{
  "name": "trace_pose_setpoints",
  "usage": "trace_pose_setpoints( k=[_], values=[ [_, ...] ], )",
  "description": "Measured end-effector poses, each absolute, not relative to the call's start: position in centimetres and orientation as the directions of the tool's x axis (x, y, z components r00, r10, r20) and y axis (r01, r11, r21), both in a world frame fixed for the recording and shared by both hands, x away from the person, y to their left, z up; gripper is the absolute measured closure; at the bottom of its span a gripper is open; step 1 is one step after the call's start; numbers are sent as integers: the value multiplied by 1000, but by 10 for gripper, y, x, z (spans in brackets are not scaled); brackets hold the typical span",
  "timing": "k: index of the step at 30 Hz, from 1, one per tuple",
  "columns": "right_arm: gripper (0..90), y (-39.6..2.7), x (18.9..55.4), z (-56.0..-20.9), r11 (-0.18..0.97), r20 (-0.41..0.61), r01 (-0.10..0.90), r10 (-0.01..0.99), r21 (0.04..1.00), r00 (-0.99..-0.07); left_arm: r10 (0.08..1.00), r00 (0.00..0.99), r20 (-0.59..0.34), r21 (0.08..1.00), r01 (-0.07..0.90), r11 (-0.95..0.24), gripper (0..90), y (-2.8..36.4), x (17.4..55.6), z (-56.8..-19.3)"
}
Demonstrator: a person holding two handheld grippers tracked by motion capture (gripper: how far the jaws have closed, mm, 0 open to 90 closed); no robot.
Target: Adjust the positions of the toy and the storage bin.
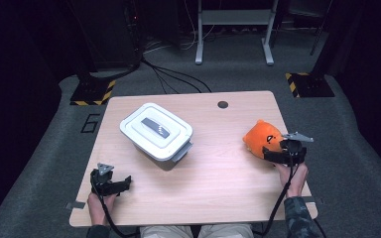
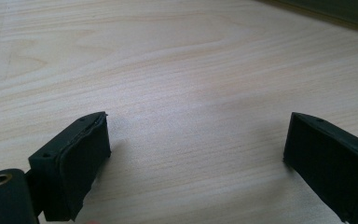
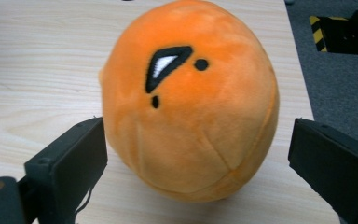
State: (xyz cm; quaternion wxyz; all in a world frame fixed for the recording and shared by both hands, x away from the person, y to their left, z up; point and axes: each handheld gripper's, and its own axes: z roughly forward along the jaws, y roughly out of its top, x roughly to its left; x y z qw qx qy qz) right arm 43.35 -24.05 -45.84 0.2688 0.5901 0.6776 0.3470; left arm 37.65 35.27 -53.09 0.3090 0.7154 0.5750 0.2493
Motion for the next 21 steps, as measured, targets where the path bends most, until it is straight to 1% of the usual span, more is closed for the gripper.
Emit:
trace_pose_setpoints(
  k=[8,13,16,20,21],
  values=[
    [23,-234,427,-454,83,47,596,979,799,-199,977,213,-1,727,671,-146,67,353,376,-531],
    [21,-229,416,-453,98,40,577,974,811,-223,978,210,-2,730,669,-142,66,353,377,-531],
    [11,-224,403,-457,116,25,556,971,823,-239,976,216,-2,727,671,-147,66,353,377,-531],
    [0,-220,389,-463,109,32,538,968,836,-247,977,211,-1,724,674,-145,65,352,379,-530],
    [0,-220,385,-465,115,28,530,967,840,-254,978,210,-3,710,689,-146,65,352,379,-529]
  ],
)
